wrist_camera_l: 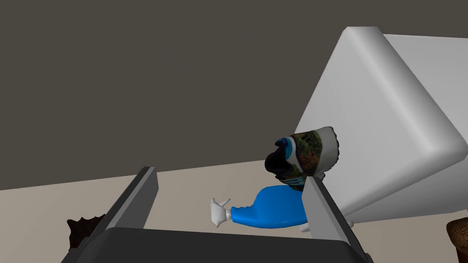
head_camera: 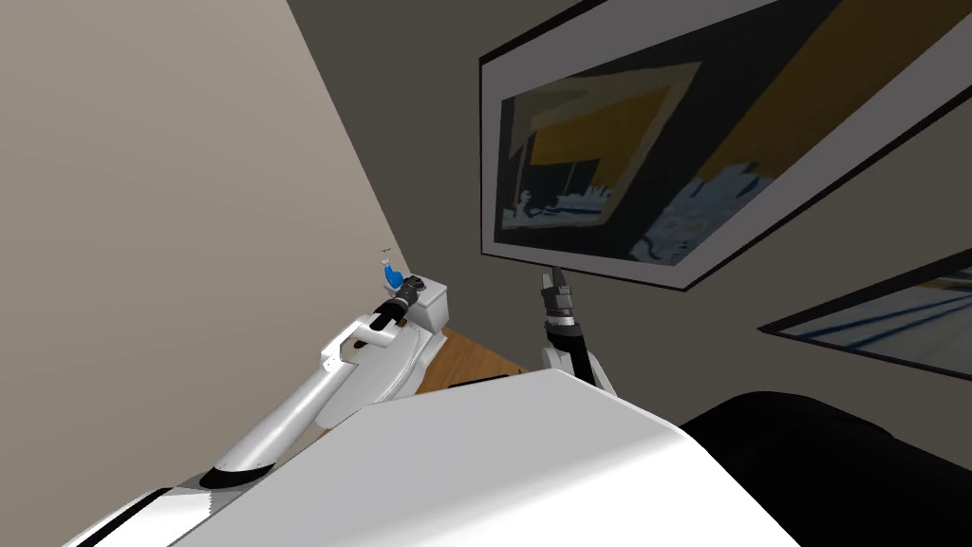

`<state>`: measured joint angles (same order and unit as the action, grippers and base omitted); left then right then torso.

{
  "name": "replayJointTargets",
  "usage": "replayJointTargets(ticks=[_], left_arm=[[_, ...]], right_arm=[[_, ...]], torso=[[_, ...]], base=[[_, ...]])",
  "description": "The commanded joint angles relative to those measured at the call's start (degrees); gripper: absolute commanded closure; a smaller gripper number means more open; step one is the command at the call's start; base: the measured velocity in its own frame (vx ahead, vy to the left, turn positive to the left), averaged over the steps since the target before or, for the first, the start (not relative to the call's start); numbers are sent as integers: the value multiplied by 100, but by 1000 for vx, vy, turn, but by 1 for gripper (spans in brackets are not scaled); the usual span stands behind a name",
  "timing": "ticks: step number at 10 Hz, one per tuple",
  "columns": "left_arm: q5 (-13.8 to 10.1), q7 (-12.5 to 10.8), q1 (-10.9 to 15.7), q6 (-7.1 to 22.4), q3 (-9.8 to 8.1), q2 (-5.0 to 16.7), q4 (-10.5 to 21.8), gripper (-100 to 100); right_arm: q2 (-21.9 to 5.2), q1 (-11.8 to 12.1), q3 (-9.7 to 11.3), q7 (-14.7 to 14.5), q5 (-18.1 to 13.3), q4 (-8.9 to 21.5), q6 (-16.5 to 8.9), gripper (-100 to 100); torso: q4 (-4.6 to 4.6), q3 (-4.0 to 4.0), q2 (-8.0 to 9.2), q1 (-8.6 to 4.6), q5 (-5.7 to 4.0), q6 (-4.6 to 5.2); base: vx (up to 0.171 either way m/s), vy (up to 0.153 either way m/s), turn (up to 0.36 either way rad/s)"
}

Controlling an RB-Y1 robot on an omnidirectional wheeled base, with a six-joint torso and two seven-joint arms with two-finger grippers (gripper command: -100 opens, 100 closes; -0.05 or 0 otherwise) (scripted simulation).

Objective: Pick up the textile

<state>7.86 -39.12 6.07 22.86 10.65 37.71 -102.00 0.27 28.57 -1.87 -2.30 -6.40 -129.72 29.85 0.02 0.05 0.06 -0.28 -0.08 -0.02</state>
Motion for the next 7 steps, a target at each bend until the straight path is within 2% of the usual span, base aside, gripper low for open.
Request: replayJointTargets(ticks=[1, 4, 5, 6, 7], left_arm=[[2, -63, 286, -27, 14, 142, 286, -100], [11, -113, 713, -16, 24, 253, 722, -100], [11, -113, 729, -16, 24, 253, 790, -100], [13, -157, 977, 4, 30, 354, 1014, -100], [13, -157, 1060, 4, 30, 354, 1136, -100]], right_arm=[[0, 0, 0, 0, 0, 0, 0, 0], [0, 0, 0, 0, 0, 0, 0, 0], [0, 0, 0, 0, 0, 0, 0, 0], [0, 0, 0, 0, 0, 0, 0, 0], [0, 0, 0, 0, 0, 0, 0, 0]], torso=[[0, 0, 0, 0, 0, 0], [-1, 0, 1, -2, 1, 0], [0, 0, 2, -2, 0, 1], [-1, -2, -2, 8, 3, -1], [-1, -1, 0, 5, 2, -1]], base=[[-31, -42, 21], [-44, -55, 20], [-29, -26, -3], [-42, -44, 30], [-45, -46, 17]])
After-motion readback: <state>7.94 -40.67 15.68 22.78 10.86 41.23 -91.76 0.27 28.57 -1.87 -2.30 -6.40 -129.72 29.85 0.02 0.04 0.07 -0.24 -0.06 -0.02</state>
